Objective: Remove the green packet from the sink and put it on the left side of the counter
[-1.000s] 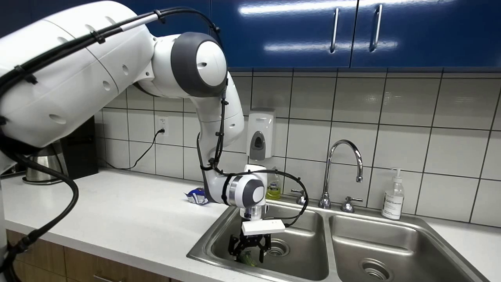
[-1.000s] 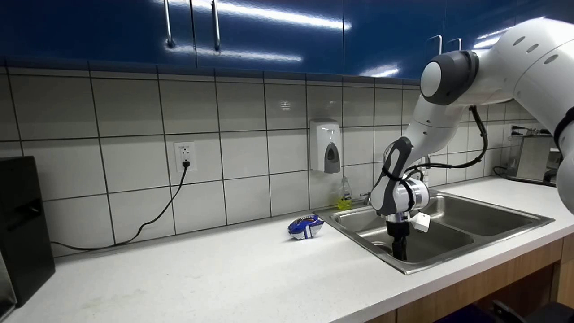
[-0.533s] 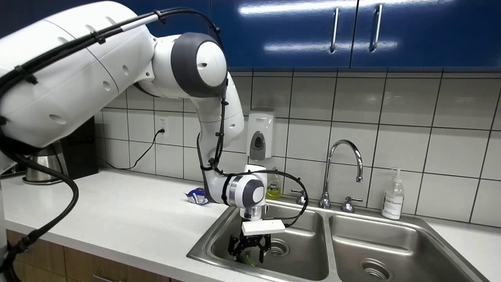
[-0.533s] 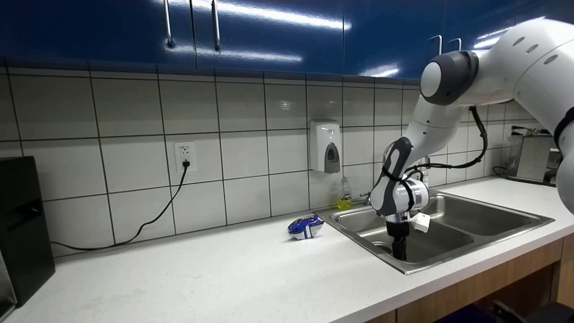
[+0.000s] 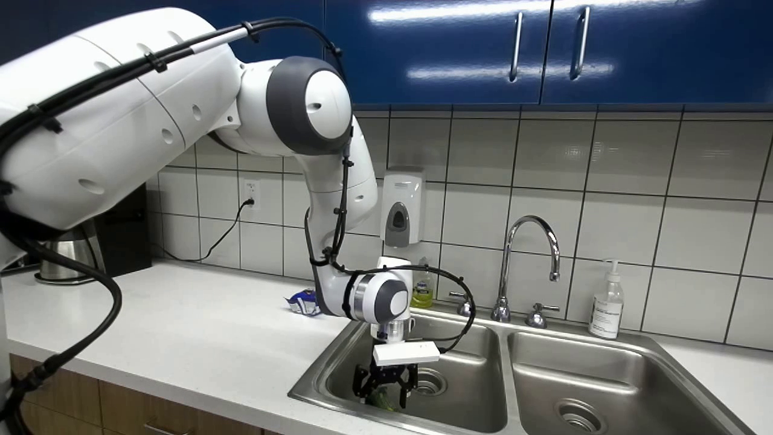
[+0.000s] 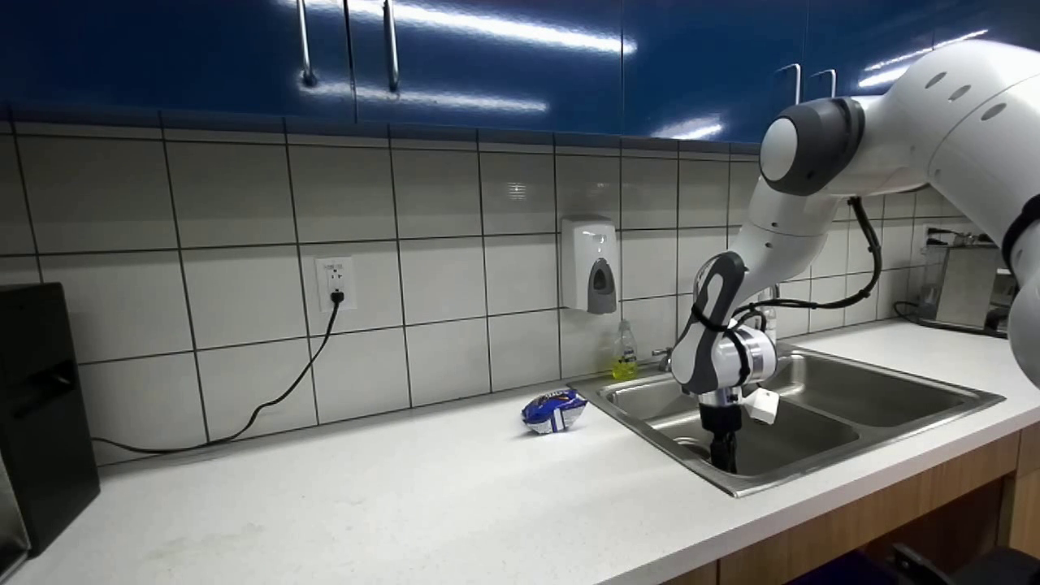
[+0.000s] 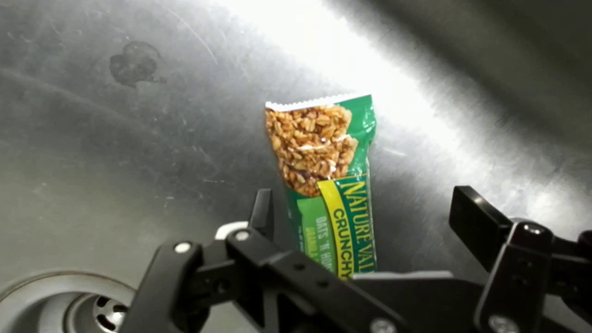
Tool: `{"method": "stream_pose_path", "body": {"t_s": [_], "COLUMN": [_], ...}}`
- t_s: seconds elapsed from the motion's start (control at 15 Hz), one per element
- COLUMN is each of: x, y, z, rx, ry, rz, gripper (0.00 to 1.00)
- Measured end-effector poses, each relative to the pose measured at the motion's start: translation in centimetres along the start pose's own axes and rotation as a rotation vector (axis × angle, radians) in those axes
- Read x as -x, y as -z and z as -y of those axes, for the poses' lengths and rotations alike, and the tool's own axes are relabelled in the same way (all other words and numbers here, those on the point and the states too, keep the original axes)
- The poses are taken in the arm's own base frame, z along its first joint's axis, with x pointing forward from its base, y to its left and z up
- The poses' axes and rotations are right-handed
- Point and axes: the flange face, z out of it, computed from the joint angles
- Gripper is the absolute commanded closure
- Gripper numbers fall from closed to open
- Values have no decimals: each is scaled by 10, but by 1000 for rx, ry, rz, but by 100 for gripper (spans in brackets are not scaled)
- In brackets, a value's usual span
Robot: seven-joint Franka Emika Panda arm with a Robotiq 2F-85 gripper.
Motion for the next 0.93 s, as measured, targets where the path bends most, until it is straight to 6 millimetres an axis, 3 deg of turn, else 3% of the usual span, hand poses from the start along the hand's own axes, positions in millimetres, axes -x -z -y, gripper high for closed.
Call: {"method": "stream_pose_path", "body": {"t_s": [0.4,0.93], "x": [-1,-1], "y": [-4,-3], "z": [-1,-2], "rx": [-3,-3], "ry": [-4,-12], "rz": [-1,-4], "gripper": [81,84]}}
